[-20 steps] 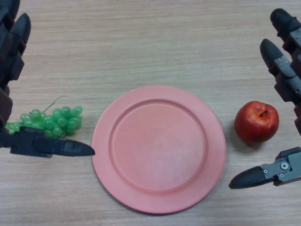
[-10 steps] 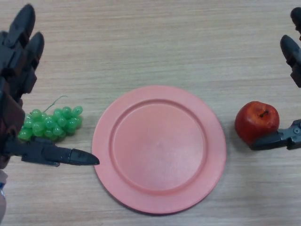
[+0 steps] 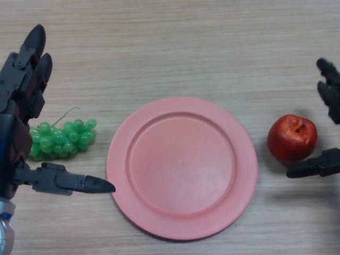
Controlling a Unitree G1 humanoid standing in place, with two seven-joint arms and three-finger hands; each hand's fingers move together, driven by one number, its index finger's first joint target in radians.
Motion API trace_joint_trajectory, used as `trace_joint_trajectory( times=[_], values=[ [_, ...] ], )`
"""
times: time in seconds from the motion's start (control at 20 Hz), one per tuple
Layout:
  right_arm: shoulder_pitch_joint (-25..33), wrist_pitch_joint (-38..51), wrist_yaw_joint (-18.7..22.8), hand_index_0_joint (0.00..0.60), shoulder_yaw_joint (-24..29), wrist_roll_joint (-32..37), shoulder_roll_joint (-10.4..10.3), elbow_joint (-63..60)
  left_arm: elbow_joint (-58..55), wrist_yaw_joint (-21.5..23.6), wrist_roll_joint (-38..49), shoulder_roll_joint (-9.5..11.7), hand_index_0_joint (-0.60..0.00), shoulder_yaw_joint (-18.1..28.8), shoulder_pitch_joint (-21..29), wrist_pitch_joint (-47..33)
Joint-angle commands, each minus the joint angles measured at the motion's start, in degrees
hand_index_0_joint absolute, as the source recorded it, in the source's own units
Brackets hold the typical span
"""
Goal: Pick up the red apple and place it on the plate
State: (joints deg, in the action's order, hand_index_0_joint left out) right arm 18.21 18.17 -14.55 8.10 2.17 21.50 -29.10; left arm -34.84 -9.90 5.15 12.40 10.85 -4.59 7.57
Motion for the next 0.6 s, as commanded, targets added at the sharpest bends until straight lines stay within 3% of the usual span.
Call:
trace_joint_trajectory(
  times=[0.05, 0.2, 0.35, 0.4, 0.45, 0.6],
  values=[
    [5.0, 10.1, 3.1, 0.0, 1.8, 2.0, 2.9, -2.0, -2.9, 2.0, -0.6, 1.3, 0.0, 1.7, 1.0, -8.8],
    [6.4, 9.9, 2.6, 0.0, 0.3, 1.8, 1.9, -6.0, -3.2, 2.0, -0.8, 1.2, 0.0, 1.4, 0.7, -8.6],
    [7.4, 10.5, 3.7, 0.35, -0.1, 0.3, 1.8, -8.1, -3.1, 1.9, -0.5, 1.2, 0.0, 1.8, 0.6, -8.6],
    [8.5, 11.7, 6.2, 0.5, -0.5, -2.1, 1.7, -10.3, -3.2, 1.9, -0.2, 1.2, 0.0, 2.3, 0.5, -8.5],
    [9.4, 14.4, 11.8, 0.597, -0.8, -6.6, 1.7, -12.2, -3.0, 2.3, -0.5, 1.1, 0.0, 2.7, 0.4, -8.8],
    [7.2, 12.2, 13.7, 0.6, -0.1, -4.0, 0.8, -5.8, -2.7, 2.6, -0.9, 1.0, 0.0, 3.0, 0.1, -9.6]
  ],
)
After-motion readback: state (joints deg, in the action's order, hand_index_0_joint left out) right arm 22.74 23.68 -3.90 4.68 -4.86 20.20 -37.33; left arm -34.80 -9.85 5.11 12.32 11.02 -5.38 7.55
